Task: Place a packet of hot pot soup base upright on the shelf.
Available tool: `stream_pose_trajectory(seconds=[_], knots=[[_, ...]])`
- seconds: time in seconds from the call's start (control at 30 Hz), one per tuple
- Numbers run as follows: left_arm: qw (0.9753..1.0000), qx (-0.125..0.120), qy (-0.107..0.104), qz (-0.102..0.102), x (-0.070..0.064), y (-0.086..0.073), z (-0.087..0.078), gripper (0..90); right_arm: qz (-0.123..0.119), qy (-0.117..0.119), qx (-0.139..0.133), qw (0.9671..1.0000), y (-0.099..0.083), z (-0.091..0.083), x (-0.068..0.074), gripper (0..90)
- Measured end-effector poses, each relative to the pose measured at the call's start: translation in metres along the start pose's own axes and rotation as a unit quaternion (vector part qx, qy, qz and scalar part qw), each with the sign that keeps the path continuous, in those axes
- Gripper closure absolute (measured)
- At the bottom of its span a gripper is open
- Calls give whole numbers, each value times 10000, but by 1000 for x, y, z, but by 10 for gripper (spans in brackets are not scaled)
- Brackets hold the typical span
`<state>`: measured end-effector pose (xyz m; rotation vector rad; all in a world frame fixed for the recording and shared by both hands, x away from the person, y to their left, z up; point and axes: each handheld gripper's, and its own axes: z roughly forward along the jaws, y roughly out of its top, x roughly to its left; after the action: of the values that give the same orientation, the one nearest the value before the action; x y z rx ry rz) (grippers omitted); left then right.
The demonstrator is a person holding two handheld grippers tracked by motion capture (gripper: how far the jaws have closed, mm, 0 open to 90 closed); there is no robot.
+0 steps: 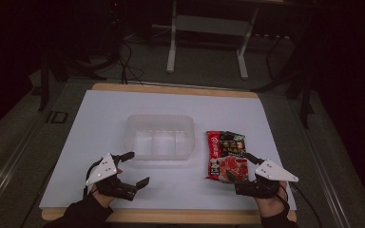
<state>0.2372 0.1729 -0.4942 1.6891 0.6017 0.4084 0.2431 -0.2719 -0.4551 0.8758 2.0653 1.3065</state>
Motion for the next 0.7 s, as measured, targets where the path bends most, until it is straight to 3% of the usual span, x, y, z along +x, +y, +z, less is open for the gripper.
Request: stream_pose_trajectory(seconds=[0.07, 0.2, 0.33, 0.43, 0.5, 0.6, 0.7], knots=[[9998, 88, -148, -65, -1, 1, 3, 1, 48, 71, 94, 9999, 0, 1, 0, 108], [9996, 210, -179, -28, -5, 4, 4, 1, -35, 256, 182, 9995, 2, 1, 2, 106], [9993, 298, -221, 9, -9, 6, 5, 1, -328, 588, 320, 9972, 7, 2, 11, 106], [9991, 326, -245, 61, -11, 7, 5, 1, -680, 841, 343, 9935, 11, 1, 19, 106], [9992, 281, -262, 53, -12, 8, 5, 1, -666, 931, 345, 9928, 12, 1, 20, 106], [9993, 248, -264, 49, -12, 8, 5, 1, -622, 1059, 82, 9924, 18, -4, 24, 105], [9993, 248, -260, 67, -13, 9, 5, 2, -562, 1019, -105, 9932, 22, -7, 23, 105]])
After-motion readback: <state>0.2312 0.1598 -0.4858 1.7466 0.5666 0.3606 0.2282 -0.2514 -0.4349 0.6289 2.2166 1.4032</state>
